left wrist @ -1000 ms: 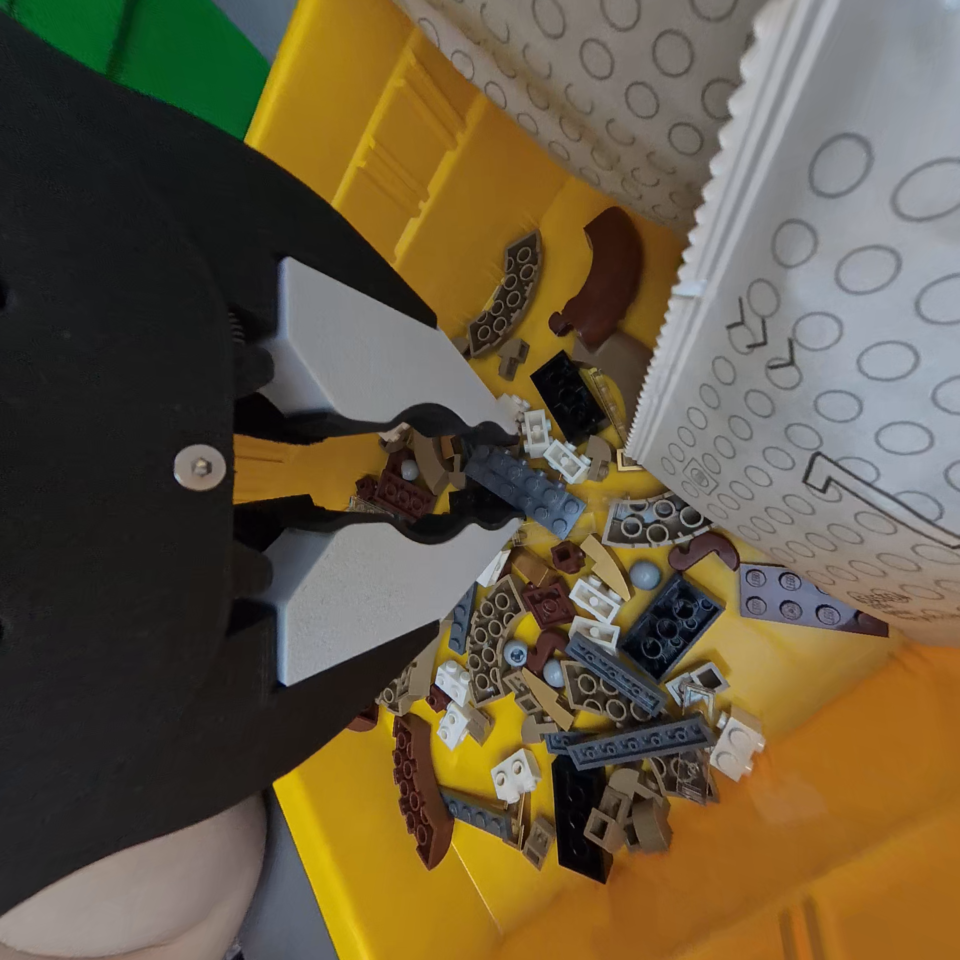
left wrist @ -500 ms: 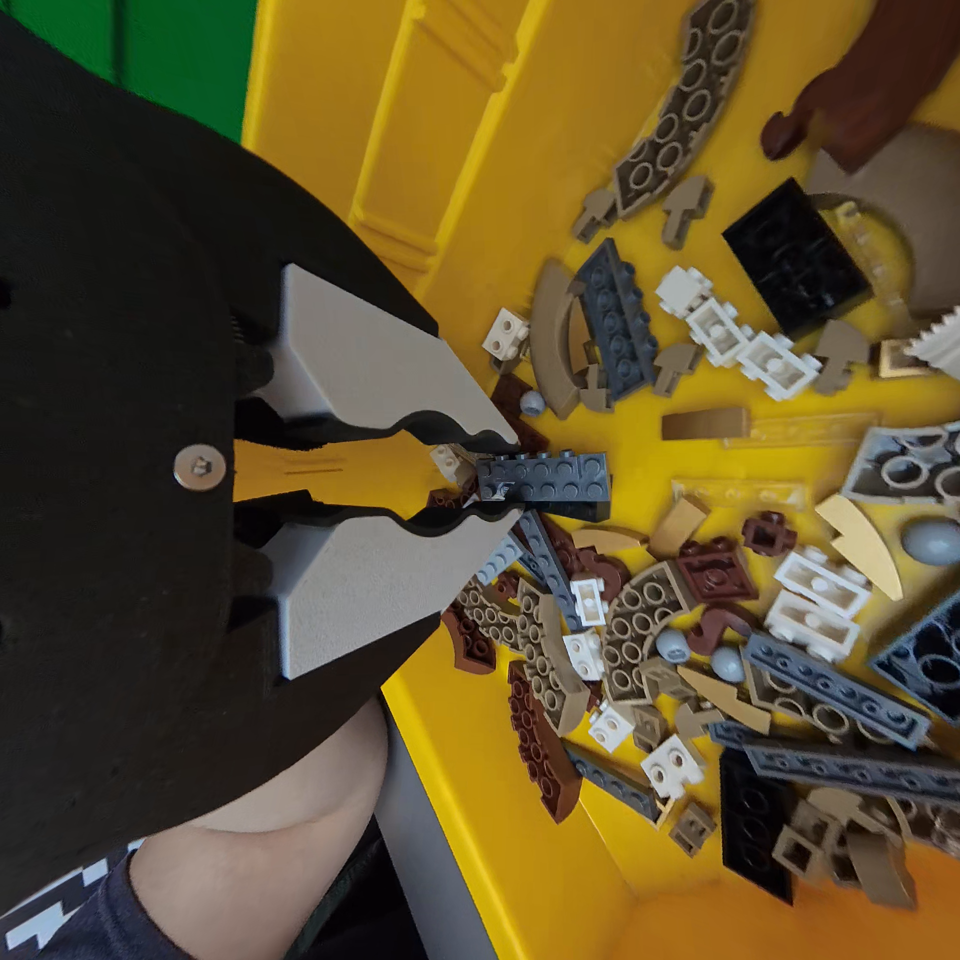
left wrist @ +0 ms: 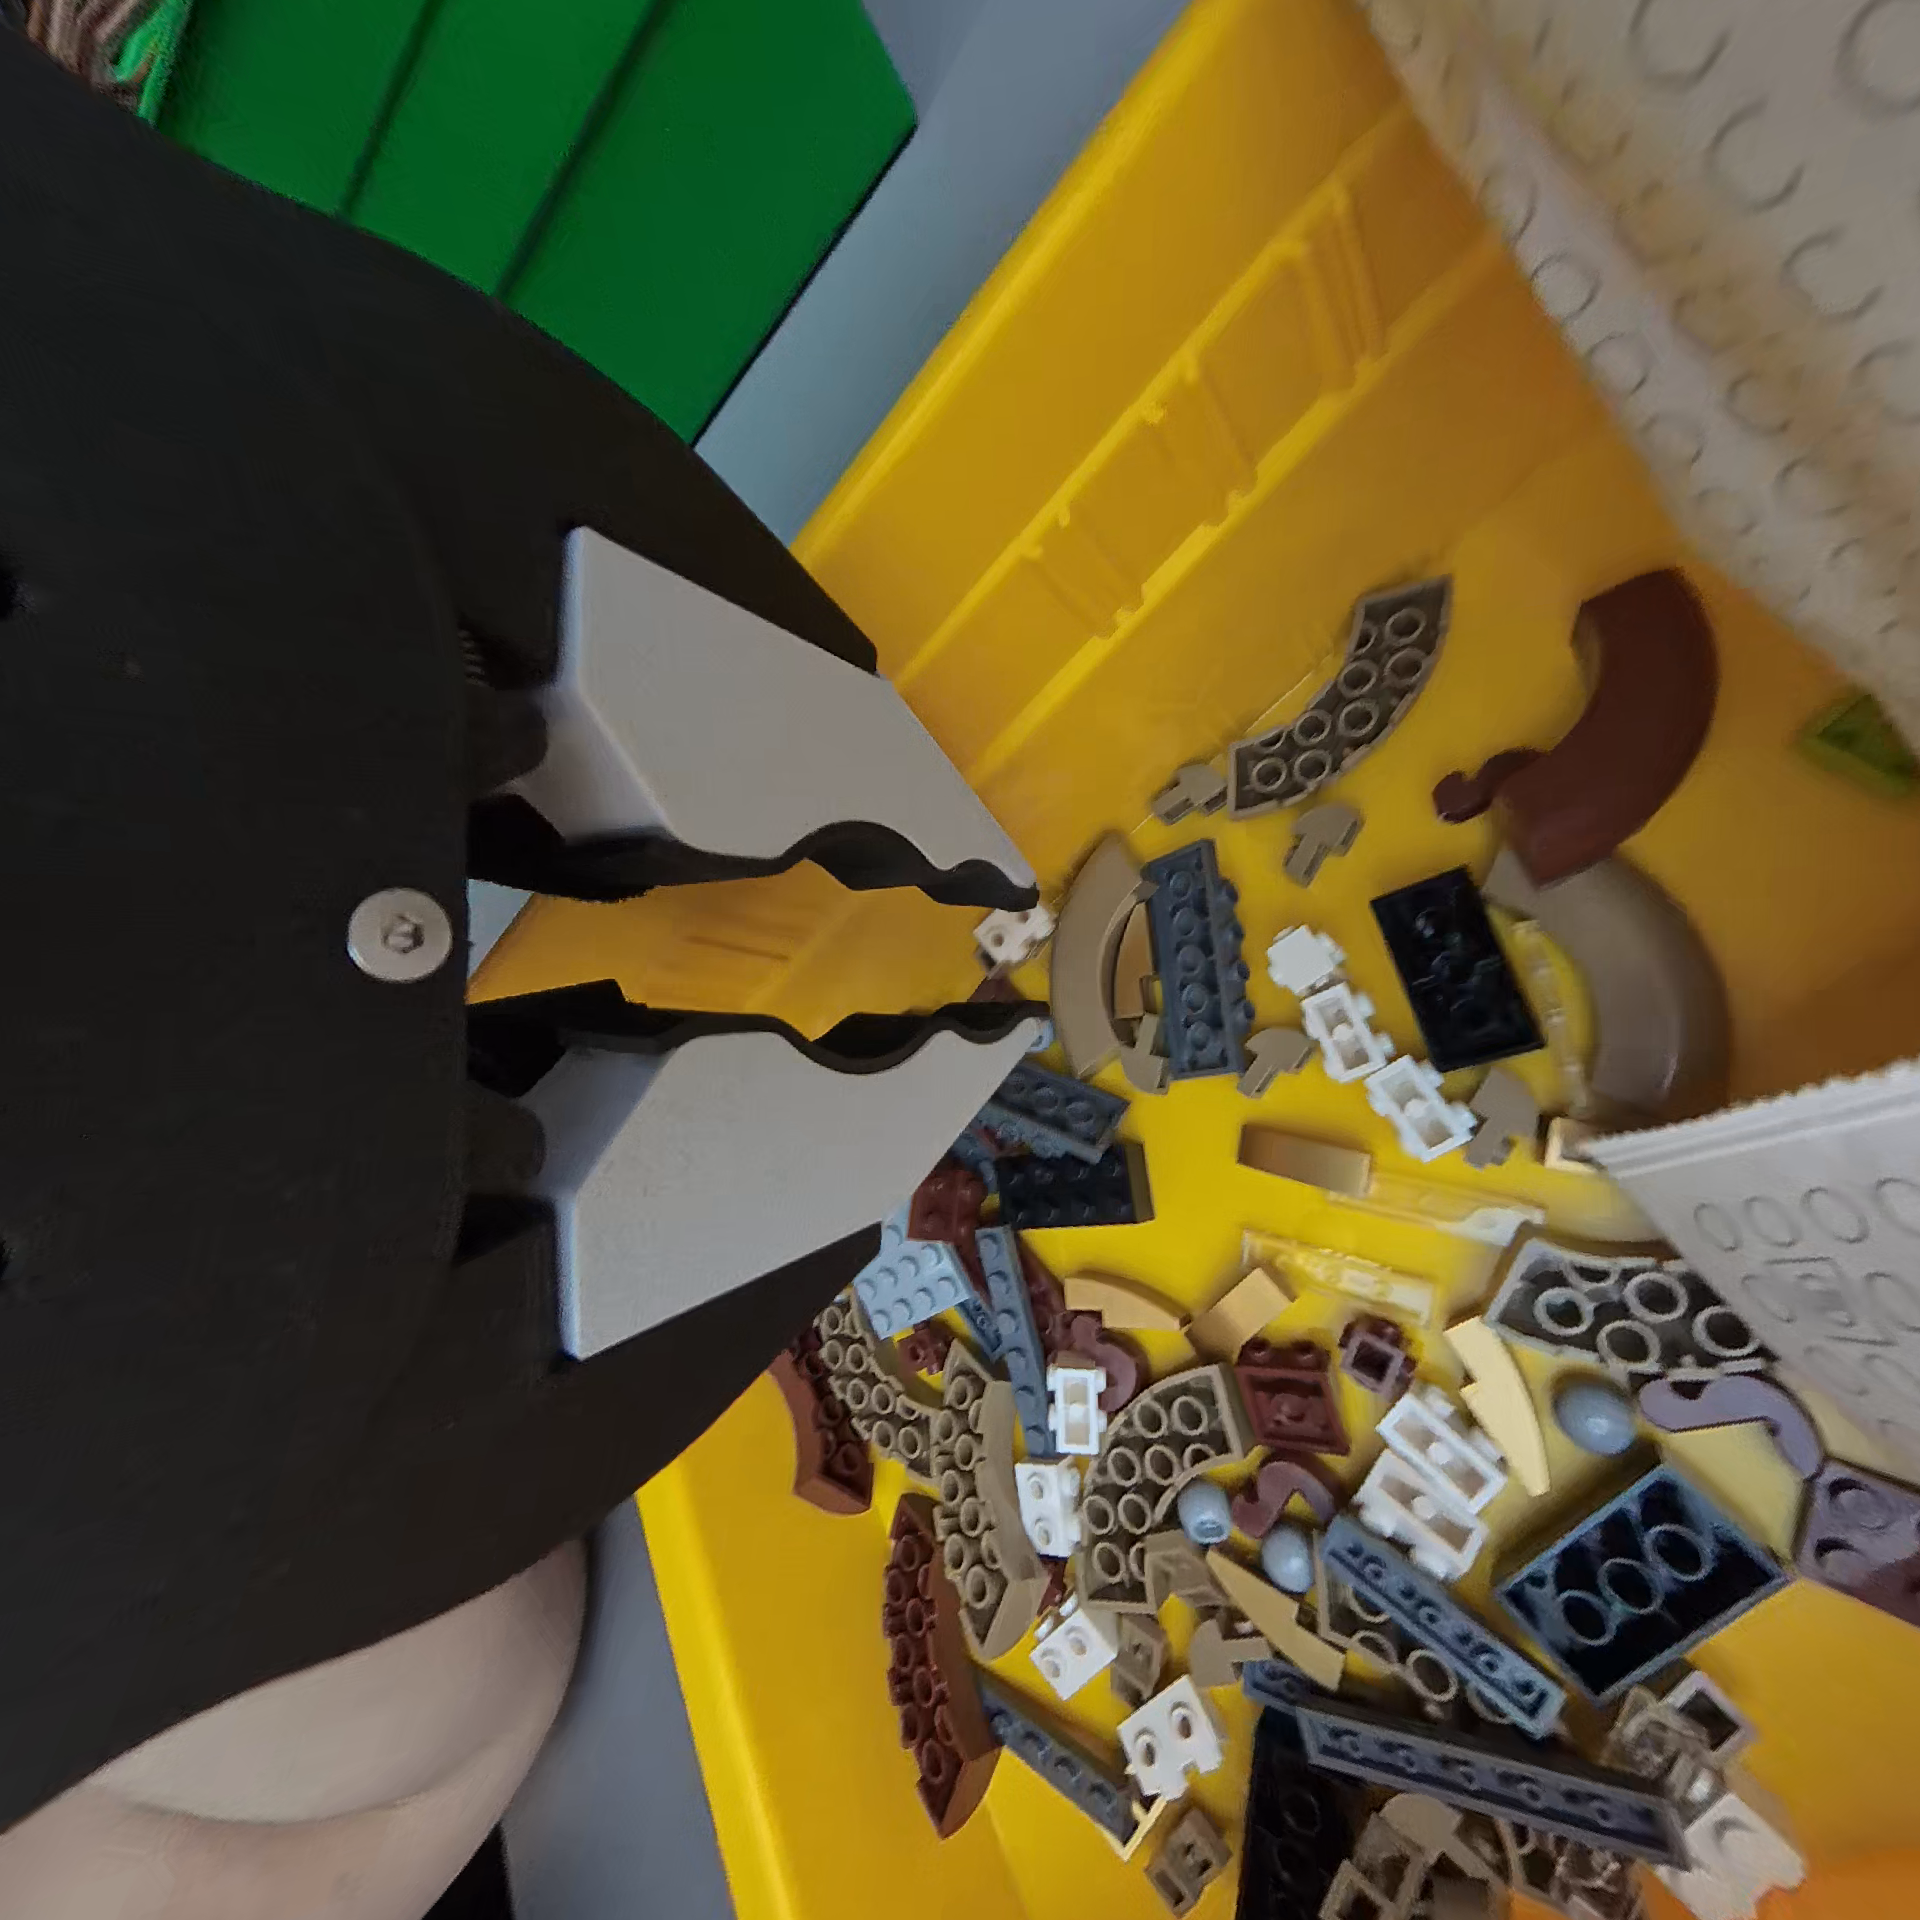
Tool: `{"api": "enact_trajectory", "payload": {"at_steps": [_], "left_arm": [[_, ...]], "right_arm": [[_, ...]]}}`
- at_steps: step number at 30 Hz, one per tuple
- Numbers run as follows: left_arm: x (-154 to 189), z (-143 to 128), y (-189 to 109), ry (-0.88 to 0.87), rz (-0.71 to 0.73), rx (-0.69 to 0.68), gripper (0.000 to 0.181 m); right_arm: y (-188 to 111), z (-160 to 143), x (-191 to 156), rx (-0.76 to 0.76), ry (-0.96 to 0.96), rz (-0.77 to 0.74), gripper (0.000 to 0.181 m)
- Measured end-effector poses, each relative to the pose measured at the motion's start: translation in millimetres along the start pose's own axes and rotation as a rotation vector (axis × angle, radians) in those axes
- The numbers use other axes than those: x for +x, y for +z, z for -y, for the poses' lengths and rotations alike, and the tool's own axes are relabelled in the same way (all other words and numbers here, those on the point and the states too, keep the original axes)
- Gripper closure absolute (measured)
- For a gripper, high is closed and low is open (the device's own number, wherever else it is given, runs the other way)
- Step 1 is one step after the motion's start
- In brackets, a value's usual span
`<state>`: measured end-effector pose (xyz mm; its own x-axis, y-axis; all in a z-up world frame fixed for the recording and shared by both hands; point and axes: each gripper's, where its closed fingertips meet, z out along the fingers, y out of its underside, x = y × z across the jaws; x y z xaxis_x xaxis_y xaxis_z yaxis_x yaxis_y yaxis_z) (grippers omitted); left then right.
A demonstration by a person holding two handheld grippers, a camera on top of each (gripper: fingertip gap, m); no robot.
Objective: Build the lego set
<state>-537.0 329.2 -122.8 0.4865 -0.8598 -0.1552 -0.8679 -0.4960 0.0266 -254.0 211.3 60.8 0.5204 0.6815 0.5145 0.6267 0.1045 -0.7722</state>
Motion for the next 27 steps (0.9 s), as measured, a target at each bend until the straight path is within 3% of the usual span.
{"api": "enact_trajectory", "payload": {"at_steps": [8, 16, 20, 23, 27], "left_arm": [[-26.0, 36.1, 8.8, -0.047, 0.110, 0.083, 0.152], [-31.6, 40.7, 13.4, -0.064, 0.123, 0.088, 0.158], [-28.1, 32.9, -1.3, -0.063, 0.117, 0.112, 0.162], [-22.0, 40.7, -23.9, -0.047, 0.082, 0.244, 0.158], [0.5, 77.2, -62.3, 0.055, -0.031, 0.560, 0.141]], "right_arm": [[-2.1, 0.5, 1.4, 0.004, -0.002, -0.004, 0.113], [-2.8, -0.4, 2.2, 0.003, -0.003, -0.005, 0.113], [-3.2, -0.3, 2.4, 0.003, -0.006, -0.006, 0.113], [-2.7, -0.4, 2.2, 0.004, -0.006, -0.004, 0.113], [-2.5, 0.3, 0.8, 0.001, -0.015, -0.001, 0.113]]}}
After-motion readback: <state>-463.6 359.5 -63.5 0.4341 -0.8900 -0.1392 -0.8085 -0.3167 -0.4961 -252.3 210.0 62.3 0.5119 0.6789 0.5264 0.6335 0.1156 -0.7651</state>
